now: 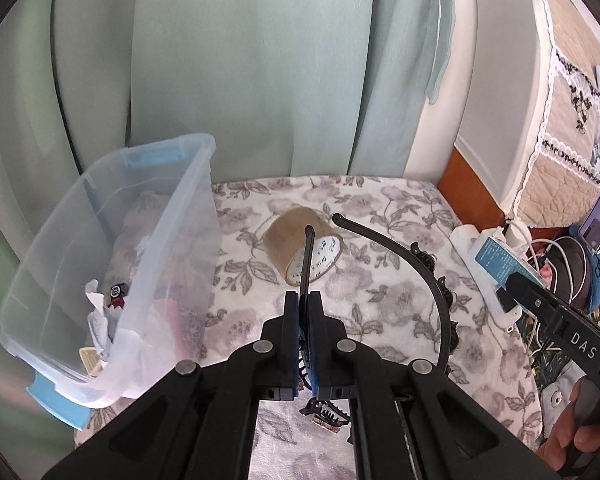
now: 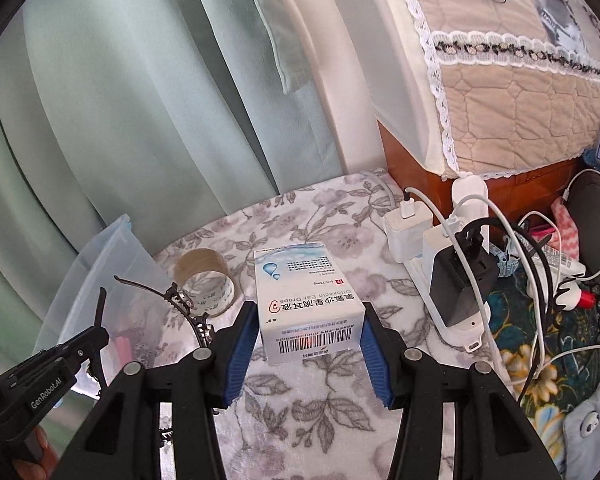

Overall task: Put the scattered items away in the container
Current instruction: 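Lift and carry the headband and medicine box over the clear box with both tools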

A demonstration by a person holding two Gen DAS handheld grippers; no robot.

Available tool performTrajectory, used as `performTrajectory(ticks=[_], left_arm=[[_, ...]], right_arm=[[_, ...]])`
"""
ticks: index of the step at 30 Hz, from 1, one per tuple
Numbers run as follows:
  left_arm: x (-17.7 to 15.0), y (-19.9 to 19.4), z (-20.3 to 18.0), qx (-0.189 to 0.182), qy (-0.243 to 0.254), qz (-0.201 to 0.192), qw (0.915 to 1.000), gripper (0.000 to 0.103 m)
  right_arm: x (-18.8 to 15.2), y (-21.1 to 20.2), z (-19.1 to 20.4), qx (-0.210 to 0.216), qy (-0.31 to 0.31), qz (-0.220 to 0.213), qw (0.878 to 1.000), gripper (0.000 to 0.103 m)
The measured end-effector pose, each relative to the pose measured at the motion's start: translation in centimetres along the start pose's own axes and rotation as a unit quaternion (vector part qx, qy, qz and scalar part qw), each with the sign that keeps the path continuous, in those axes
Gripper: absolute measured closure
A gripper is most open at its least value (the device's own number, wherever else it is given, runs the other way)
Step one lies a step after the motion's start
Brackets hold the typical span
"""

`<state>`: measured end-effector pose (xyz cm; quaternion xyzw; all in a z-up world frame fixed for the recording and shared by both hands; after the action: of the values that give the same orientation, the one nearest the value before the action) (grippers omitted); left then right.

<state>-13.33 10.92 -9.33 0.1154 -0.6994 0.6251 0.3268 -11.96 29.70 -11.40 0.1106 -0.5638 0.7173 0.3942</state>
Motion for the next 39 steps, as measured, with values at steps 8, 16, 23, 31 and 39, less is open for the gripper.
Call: performTrajectory(ticks=[8, 16, 23, 31, 39], left_arm=[[3.0, -6.1, 2.6, 0.016, -0.023, -0.064, 0.9976, 0.1], [5.1, -11.5, 6.5, 0.037, -0.051, -0.122, 0.9905, 0.1], [5.5, -14.4, 10.1, 0.051, -0.083, -0.151, 0.9837, 0.1], [5.2, -16.1, 14.9, 0.065, -0.126, -0.17, 0.9753, 0.1], [4.2, -15.9, 19.1, 0.075, -0.159, -0.171, 0.9694, 0.1]], right_arm=[[1.4, -4.4, 2.5, 0.023, -0.012, -0.044, 0.999, 0.05], [2.6, -7.9, 5.2, 0.044, -0.026, -0.079, 0.996, 0.05], [3.0, -9.9, 8.0, 0.058, -0.046, -0.096, 0.993, 0.05], [3.4, -11.2, 12.1, 0.075, -0.078, -0.104, 0.989, 0.05], [2.8, -11.0, 17.7, 0.091, -0.129, -0.097, 0.983, 0.05]])
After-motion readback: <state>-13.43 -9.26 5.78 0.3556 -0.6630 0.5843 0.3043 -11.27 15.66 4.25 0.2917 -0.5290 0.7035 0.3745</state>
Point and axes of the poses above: each gripper's, at about its wrist camera, not at the fingertips, and y roughly the way its jaws point, z to its left, x to its top, the point moved 10 cm from there along y, roughly the way its jaws point, and after that the axes turned 7 degrees about z, right-handed, at the moved point
